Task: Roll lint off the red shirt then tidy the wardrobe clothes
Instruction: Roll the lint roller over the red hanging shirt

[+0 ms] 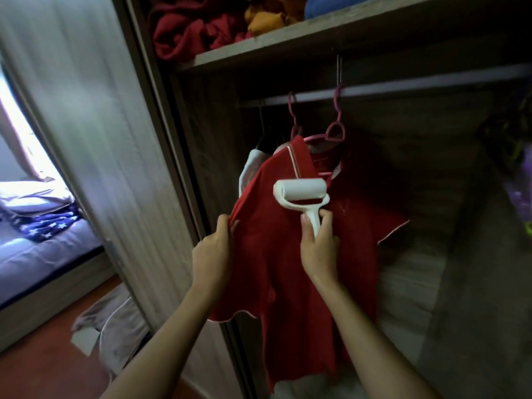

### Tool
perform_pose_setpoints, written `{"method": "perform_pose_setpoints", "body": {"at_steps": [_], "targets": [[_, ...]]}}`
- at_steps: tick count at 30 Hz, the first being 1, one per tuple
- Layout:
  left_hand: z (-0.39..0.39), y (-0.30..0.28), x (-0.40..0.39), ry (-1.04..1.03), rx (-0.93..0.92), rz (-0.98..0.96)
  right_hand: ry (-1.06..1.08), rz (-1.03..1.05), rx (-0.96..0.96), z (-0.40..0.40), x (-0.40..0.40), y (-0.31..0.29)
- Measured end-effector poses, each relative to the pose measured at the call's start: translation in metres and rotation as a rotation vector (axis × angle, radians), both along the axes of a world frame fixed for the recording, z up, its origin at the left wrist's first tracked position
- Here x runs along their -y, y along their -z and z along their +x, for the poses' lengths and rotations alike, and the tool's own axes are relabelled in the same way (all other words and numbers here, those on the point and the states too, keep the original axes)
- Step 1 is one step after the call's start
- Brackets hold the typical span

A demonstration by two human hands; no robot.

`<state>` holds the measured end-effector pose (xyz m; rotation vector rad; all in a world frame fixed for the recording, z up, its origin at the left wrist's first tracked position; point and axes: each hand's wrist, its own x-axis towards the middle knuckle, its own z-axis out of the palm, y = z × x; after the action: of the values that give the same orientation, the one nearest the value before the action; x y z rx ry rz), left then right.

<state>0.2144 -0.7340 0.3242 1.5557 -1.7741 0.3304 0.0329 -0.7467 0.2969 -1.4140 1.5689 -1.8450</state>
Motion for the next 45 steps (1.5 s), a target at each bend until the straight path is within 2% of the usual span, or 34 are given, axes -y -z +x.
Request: {"method": "perform_pose_setpoints", "body": {"at_steps": [3, 5, 10, 14, 18, 21, 23, 28, 31, 34, 39, 42, 45], "targets": [[0.003, 0.001, 0.001, 0.019, 0.019, -0.01, -0.085, 0.161, -0.075, 0.005, -0.002, 0.036], [0.004, 0.001, 0.001, 0.024, 0.057, -0.027, -0.122, 0.192, -0.105, 0.006, -0.009, 0.049], [0.009, -0.004, -0.004, 0.031, 0.187, -0.012, 0.002, 0.007, 0.008, 0.004, -0.009, 0.015], [0.016, -0.008, -0.005, -0.003, 0.178, -0.025, 0.001, -0.138, 0.03, 0.011, -0.001, -0.014], [0.021, -0.007, -0.006, 0.018, 0.18, -0.078, -0.026, -0.096, -0.057, 0.028, -0.004, 0.023], [0.026, -0.005, -0.003, 0.04, 0.157, -0.09, -0.149, 0.068, -0.067, 0.033, -0.012, 0.07], [0.032, -0.003, 0.002, 0.032, 0.159, -0.092, -0.212, 0.095, -0.063, 0.032, -0.018, 0.086], [0.053, 0.003, 0.017, 0.072, 0.179, -0.025, -0.054, -0.06, -0.017, 0.022, -0.006, 0.048], [0.053, 0.003, 0.016, 0.13, 0.109, -0.002, -0.023, -0.107, 0.024, 0.02, 0.007, 0.04], [0.046, 0.009, 0.015, 0.115, 0.031, 0.007, -0.042, 0.007, -0.012, 0.023, 0.01, 0.075], [0.028, 0.02, 0.012, -0.027, -0.016, 0.069, -0.122, 0.306, -0.124, 0.018, -0.007, 0.149], [0.027, 0.02, 0.014, -0.017, -0.113, 0.073, -0.011, 0.163, -0.071, 0.012, 0.001, 0.147], [0.036, 0.017, 0.029, 0.064, -0.153, 0.046, 0.123, -0.046, -0.021, 0.006, 0.023, 0.105]]}}
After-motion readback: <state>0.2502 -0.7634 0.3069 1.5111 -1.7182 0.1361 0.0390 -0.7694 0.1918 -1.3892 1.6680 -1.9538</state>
